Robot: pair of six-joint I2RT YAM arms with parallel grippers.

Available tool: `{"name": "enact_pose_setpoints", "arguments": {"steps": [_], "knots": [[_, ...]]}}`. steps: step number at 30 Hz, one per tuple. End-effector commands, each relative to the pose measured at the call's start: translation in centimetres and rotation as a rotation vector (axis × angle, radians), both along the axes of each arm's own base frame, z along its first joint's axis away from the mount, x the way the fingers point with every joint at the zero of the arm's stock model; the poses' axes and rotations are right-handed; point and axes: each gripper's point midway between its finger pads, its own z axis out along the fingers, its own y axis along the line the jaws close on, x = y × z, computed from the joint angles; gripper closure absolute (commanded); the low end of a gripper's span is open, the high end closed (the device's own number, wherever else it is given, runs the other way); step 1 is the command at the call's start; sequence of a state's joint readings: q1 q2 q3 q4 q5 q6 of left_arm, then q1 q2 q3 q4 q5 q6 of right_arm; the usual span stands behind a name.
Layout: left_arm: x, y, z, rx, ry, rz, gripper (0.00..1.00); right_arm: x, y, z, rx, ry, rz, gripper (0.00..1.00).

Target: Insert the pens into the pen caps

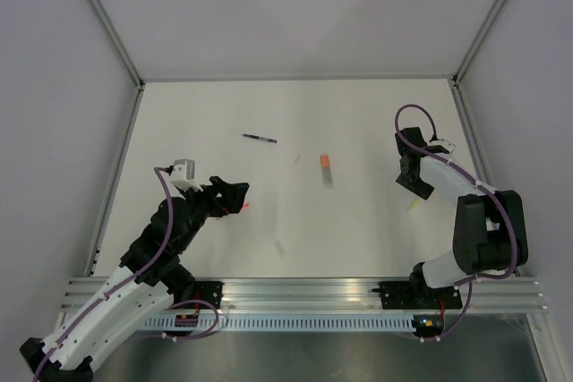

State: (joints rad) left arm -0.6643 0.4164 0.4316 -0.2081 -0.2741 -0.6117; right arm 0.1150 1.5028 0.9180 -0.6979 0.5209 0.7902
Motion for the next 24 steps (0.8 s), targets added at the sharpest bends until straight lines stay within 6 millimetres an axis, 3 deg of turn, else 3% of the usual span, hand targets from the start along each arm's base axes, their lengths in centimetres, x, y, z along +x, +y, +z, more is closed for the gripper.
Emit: {"name": "enact_pose_setpoints", "arguments": {"steps": [1,7,11,15,16,18,24], "knots": [[-0.1,-0.4,0.2,0.007,-0.019,-0.031,0.01,-0.6,-1.0,-1.6,-0.001,0.007,-0.051,0.43],[-0.1,-0.5,0.2,0.008,-0.019,-0.032,0.01,-0.9,-0.6,-4.1,0.033,0.030,-0.031,0.51],[-0.3,-0.6,0.4,0.001,-0.021,-0.042,0.01,-2.3,0.0,-6.6,0.069,0.057,-0.013,0.61],[-0.3,-0.7,0.4,-0.003,-0.022,-0.044,0.01,-3.0,0.5,-7.6,0.104,0.064,-0.003,0.83],[-0.3,-0.7,0.4,-0.004,-0.022,-0.045,0.01,-3.0,0.9,-7.8,0.123,0.066,0.014,0.93],[-0.3,-0.8,0.1,-0.002,-0.016,-0.048,0.01,-2.7,1.4,-8.1,0.143,0.063,0.044,1.00],[-0.8,-2.5,0.3,-0.028,-0.018,-0.141,0.02,-0.6,5.3,-7.6,0.224,0.038,0.304,1.00]]}}
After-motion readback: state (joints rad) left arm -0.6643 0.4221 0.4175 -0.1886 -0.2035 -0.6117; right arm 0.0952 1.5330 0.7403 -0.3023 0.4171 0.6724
